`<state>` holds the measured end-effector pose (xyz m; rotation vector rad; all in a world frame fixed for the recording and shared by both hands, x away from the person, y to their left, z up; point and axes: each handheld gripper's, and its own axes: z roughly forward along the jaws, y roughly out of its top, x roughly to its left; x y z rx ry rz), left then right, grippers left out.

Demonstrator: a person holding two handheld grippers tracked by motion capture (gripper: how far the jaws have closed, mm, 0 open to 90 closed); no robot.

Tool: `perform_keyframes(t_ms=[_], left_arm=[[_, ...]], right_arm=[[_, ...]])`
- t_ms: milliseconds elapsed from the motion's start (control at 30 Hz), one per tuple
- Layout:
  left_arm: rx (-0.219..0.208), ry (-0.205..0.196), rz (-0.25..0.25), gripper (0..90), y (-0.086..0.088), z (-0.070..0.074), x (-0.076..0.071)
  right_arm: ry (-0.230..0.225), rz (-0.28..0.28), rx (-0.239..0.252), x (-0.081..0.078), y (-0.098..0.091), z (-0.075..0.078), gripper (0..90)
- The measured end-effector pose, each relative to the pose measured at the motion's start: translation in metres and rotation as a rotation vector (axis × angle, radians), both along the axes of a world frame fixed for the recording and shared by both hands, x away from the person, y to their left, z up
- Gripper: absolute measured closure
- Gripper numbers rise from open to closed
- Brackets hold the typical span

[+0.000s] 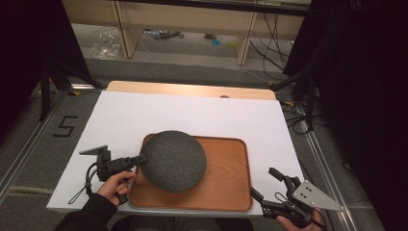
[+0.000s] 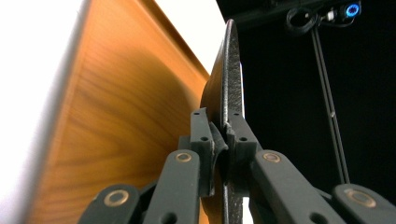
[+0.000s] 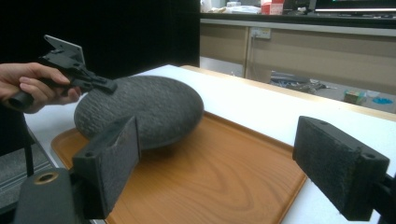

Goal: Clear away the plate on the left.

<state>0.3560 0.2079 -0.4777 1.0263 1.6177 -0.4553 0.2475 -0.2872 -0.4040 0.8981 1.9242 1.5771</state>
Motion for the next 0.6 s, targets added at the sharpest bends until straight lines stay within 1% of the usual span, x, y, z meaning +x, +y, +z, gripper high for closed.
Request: perform_keyframes(t_ms=[33,67,100,133,167,200,233,267,300,333,367,400,433,467,500,533,567,600], left_arm=[[0.008,0.007,-0.014,83.0,-0.004,0.0,0.0],[0.008,0.007,-0.014,82.8,-0.004,0.0,0.0],[0.004,0.01,-0.036,82.6,-0.01,-0.001,0.001],[0.013,0.013,-0.057,82.6,-0.014,-0.002,0.001],[0.015,0.016,-0.065,82.6,-0.018,-0.002,0.0],[0.015,0.016,-0.065,82.5,-0.018,-0.002,0.0],[0.024,0.024,-0.083,82.5,-0.025,-0.003,0.001],[0.023,0.022,-0.092,82.4,-0.028,-0.004,0.002],[0.024,0.023,-0.096,82.4,-0.031,-0.005,0.002],[0.024,0.023,-0.096,82.3,-0.031,-0.005,0.002],[0.025,0.02,-0.104,82.1,-0.036,-0.006,0.002],[0.025,0.02,-0.104,82.1,-0.036,-0.006,0.002],[0.051,0.03,-0.117,81.8,-0.04,-0.006,0.003],[0.055,0.03,-0.114,81.8,-0.041,-0.008,0.003],[0.047,0.033,-0.12,81.9,-0.042,-0.009,0.004],[0.052,0.033,-0.121,81.9,-0.042,-0.009,0.004],[0.054,0.025,-0.127,82.0,-0.042,-0.009,0.003],[0.059,0.025,-0.128,82.0,-0.043,-0.009,0.004]], right_arm=[[0.001,-0.001,-0.003,0.0,0.0,0.0,16.1],[0.001,-0.001,-0.003,0.0,0.0,0.0,16.1],[0.004,0.003,-0.003,0.0,0.0,-0.001,16.1],[0.005,0.008,0.009,0.0,0.001,-0.001,16.0],[-0.003,0.007,0.014,0.001,0.001,-0.001,16.1],[-0.003,0.007,0.014,0.001,0.001,-0.001,16.1],[0.006,0.01,0.002,0.0,0.0,-0.001,16.1],[0.016,0.01,-0.013,0.0,-0.001,0.0,16.1],[0.007,0.002,-0.005,0.0,0.0,-0.001,16.1],[0.001,0.006,0.011,0.0,0.001,-0.001,16.1],[-0.001,0.009,0.015,0.001,0.001,-0.001,16.1],[-0.001,0.011,0.014,0.0,0.001,-0.001,16.1],[0.004,0.011,0.005,0.0,0.001,-0.001,16.1],[0.016,0.013,-0.009,0.0,0.0,0.0,16.1],[0.003,0.011,0.007,0.0,0.001,-0.001,16.1],[0.0,0.011,0.015,0.0,0.001,-0.001,16.1],[-0.001,0.012,0.015,0.0,0.001,-0.001,16.1],[0.0,0.005,-0.004,0.0,0.0,0.0,16.1]])
